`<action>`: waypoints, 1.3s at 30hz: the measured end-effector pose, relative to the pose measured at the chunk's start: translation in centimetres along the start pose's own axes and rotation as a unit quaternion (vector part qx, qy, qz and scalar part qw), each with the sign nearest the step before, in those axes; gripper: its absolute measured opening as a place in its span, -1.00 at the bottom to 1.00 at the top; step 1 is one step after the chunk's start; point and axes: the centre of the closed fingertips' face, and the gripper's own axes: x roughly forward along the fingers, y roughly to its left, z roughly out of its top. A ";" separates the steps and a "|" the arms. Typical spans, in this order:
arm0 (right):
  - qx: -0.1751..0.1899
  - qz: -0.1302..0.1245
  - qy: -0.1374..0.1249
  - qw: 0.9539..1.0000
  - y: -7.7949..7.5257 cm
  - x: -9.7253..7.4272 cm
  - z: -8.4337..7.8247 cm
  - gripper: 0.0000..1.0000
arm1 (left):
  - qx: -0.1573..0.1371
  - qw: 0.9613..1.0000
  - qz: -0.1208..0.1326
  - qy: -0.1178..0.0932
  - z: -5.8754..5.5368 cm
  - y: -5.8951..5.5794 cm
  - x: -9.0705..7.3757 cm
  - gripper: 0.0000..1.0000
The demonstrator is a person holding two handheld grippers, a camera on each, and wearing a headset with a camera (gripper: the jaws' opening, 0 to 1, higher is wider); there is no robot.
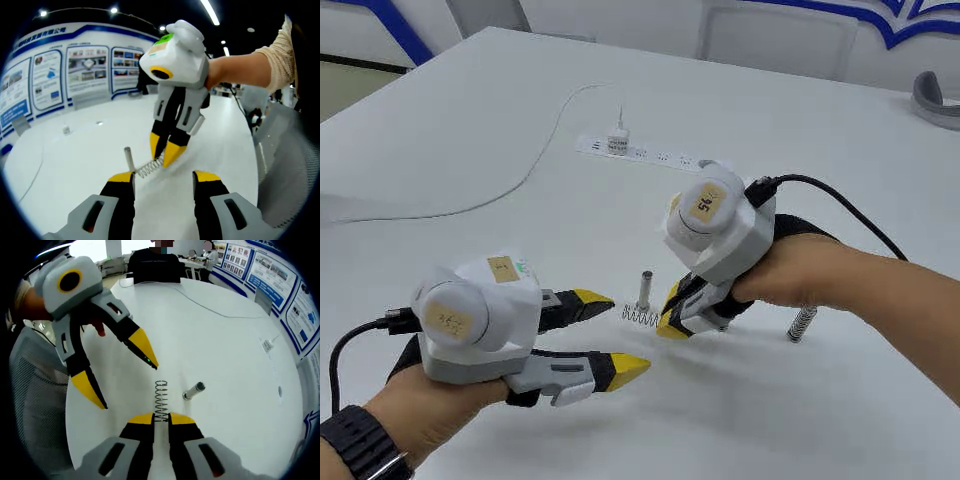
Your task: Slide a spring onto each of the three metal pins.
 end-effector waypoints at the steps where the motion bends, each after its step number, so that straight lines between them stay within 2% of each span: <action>1: -0.003 0.001 0.001 1.000 0.1 -0.1 -0.1 -0.76 | 0.001 1.000 0.000 0.000 0.0 0.0 0.0 -0.07; 8: -0.037 0.009 -0.002 0.999 1.5 -1.9 0.0 -0.76 | 0.006 1.000 -0.010 0.001 0.2 -0.7 0.3 -0.09; 17: -0.074 0.024 -0.004 0.997 3.1 -2.9 0.3 -0.76 | 0.016 1.000 -0.023 -0.004 0.7 -1.3 0.6 -0.19; 26: -0.106 0.037 -0.011 0.994 4.2 -3.3 0.5 -0.76 | 0.026 0.999 -0.041 -0.009 0.8 -2.1 0.8 -0.40; 36: -0.124 0.045 -0.010 0.991 4.7 -3.4 0.3 -0.76 | 0.043 0.998 -0.053 -0.010 0.8 -2.8 0.9 -0.69; 39: -0.127 0.046 -0.009 0.991 4.7 -3.5 0.3 -0.76 | 0.042 0.997 -0.056 -0.009 0.8 -3.0 0.9 -0.70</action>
